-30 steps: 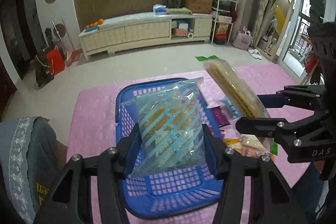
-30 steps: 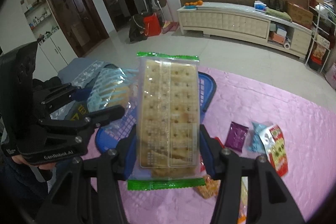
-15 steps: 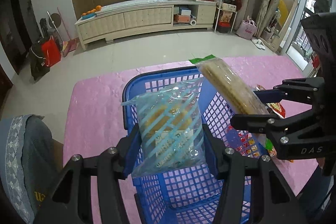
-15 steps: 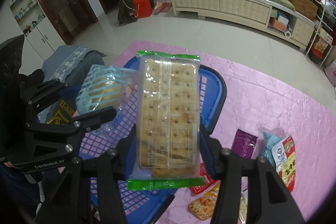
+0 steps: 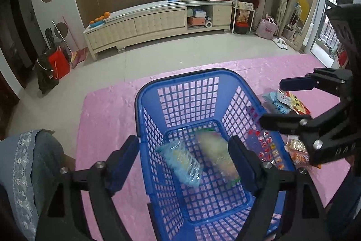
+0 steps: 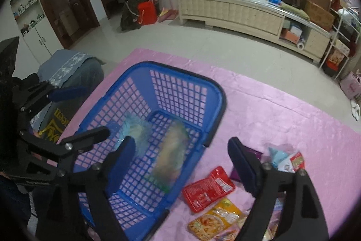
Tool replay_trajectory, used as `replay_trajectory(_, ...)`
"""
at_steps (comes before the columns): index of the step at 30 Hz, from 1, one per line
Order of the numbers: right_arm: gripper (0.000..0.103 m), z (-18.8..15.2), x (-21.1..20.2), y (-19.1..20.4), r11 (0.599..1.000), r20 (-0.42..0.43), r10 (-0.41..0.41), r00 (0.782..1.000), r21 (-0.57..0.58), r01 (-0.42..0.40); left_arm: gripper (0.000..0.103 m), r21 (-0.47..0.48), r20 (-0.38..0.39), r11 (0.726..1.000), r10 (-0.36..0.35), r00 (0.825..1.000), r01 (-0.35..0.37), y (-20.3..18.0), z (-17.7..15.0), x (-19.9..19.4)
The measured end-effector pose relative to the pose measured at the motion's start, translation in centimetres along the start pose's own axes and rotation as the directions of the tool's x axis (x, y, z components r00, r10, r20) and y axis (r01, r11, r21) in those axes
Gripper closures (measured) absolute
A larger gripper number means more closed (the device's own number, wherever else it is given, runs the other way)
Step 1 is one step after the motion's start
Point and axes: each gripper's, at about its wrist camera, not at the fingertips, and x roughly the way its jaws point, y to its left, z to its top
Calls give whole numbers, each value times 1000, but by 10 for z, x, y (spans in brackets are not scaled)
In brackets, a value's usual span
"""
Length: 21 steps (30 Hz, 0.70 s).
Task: Organize snacks
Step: 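Carry both packets over the blue basket and open both grippers to drop them, then grasp the orange stick snack with the left gripper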
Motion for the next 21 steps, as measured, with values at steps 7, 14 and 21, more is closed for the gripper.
replay_trajectory(7,16,-21,-42,-22,999,13,-12,1000,47,11,23,11,34,1000,-12,999,11,-24,-2,-34)
replay_trajectory(14,16,-53,-91,-50,996,43,-24,999,91,20,20,63,68,997,-46,997,41,-72,-3,-63)
replay_trajectory(21,16,-85,-126,-81,991,57,-61,997,123,53,19,121,67,987,-114,991,105,-133,-8,-67)
